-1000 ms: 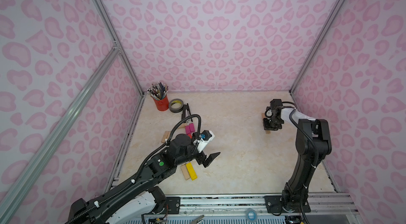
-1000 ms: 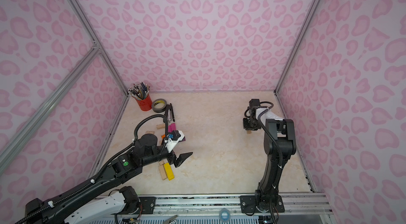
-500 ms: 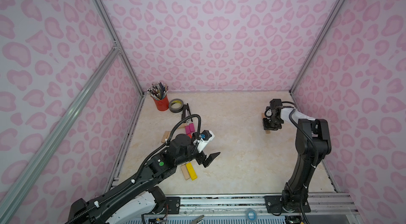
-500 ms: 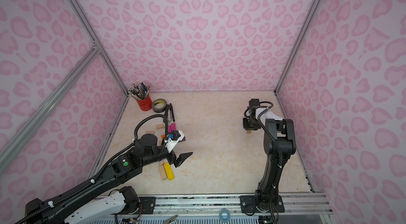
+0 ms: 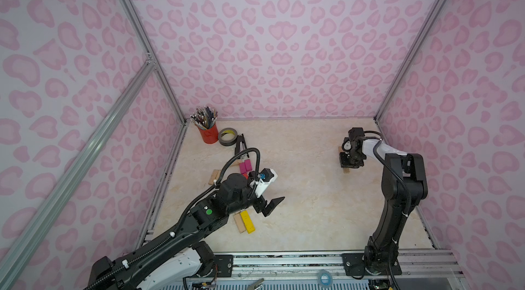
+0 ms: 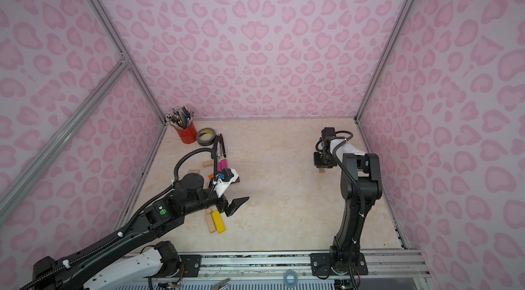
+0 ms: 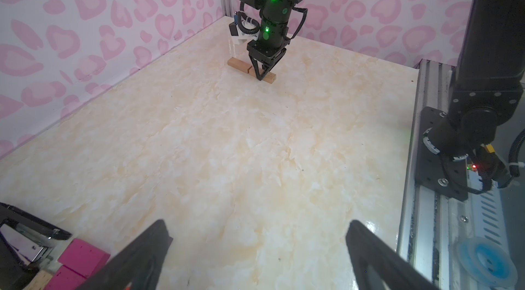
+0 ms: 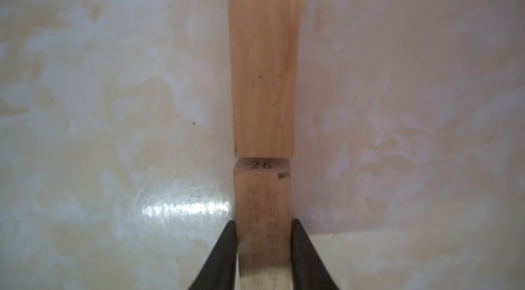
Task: Assemble the letter k with building blocks
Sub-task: Assemble the building block at the center of the board.
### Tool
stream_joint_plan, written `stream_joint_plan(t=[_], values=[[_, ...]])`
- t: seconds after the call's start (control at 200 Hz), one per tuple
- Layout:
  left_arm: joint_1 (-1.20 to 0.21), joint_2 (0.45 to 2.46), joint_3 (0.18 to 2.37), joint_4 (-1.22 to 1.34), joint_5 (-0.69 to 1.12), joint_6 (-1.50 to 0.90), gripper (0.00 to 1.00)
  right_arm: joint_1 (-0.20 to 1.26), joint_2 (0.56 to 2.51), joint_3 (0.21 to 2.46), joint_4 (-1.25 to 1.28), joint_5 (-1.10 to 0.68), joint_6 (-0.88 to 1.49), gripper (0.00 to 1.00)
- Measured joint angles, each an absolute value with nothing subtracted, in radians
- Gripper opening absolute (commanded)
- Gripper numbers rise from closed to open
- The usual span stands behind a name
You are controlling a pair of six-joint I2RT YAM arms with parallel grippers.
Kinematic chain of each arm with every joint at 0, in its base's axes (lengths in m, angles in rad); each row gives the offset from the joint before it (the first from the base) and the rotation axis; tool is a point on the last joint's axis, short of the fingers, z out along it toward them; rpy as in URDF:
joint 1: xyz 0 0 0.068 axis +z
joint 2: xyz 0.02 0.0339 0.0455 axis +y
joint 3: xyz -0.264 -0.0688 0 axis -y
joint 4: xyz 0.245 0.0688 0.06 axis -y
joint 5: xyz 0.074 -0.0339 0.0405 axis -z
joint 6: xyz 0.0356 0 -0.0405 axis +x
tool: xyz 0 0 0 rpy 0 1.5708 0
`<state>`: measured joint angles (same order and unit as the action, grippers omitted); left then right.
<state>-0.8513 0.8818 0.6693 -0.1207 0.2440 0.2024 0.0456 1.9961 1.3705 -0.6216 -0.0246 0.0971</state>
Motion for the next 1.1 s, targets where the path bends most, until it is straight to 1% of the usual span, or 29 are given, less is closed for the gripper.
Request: stream_joint_plan(t=[0.721,0.856,0.991,1.096], values=[[-0.851,0.891,0.669,-0.121,0.244,0.202,1.00,0.046,2.007,1.385,-0.622,-0.015,0.101,0.31],[-0.851,0.892,0.669,-0.121,0.244,0.202,1.00,0.046,2.007,1.385,-0.621,-0.018,0.102,0.34],[-0.851,0.894,0.669,-0.120,0.241,0.201,1.00,0.046,2.000,1.382,-0.619,-0.029,0.113,0.41],[-0.851,0.904,0.669,-0.113,0.184,0.158,0.99,0.046,1.958,1.364,-0.628,-0.034,0.115,0.47]])
